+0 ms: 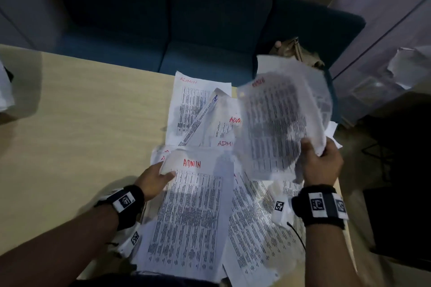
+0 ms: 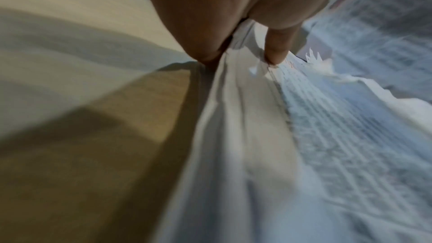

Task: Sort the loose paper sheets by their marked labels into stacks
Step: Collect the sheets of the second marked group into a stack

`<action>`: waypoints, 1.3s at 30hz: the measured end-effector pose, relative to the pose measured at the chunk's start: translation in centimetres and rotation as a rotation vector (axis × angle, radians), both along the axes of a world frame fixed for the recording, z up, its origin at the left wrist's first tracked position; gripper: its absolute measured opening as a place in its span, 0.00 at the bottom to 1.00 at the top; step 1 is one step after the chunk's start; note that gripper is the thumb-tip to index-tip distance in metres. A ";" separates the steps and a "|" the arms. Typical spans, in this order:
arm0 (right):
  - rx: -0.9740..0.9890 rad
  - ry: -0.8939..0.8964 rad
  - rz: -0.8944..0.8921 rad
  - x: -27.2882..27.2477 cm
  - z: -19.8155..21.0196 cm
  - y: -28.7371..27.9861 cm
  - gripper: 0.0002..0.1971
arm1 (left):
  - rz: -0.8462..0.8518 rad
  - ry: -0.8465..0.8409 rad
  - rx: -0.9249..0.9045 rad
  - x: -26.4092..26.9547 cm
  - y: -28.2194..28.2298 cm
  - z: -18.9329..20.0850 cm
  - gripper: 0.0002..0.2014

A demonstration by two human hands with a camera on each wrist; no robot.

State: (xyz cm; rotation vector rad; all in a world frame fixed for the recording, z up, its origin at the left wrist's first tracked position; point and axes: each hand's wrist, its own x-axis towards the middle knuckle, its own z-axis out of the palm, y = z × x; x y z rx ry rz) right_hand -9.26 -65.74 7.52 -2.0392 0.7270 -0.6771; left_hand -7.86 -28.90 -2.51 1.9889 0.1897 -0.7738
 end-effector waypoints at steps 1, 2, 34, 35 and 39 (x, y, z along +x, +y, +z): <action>0.048 -0.059 0.014 -0.5 0.5 0.0 0.05 | 0.028 -0.013 0.005 0.2 0.0 0.0 0.11; 0.100 -0.110 0.020 -1.1 0.8 0.0 0.07 | 0.064 -0.025 0.009 0.3 -0.1 0.0 0.08; 0.167 0.649 0.386 -3.6 -8.6 10.2 0.43 | 0.220 -0.025 -0.193 0.1 -2.6 2.4 0.20; 0.242 0.548 0.333 -3.1 -8.1 10.0 0.44 | 0.212 -0.015 -0.211 0.1 -2.7 2.6 0.19; 0.236 0.185 0.278 -1.3 -6.1 9.2 0.45 | 0.056 0.007 -0.216 -0.1 -2.6 3.1 0.18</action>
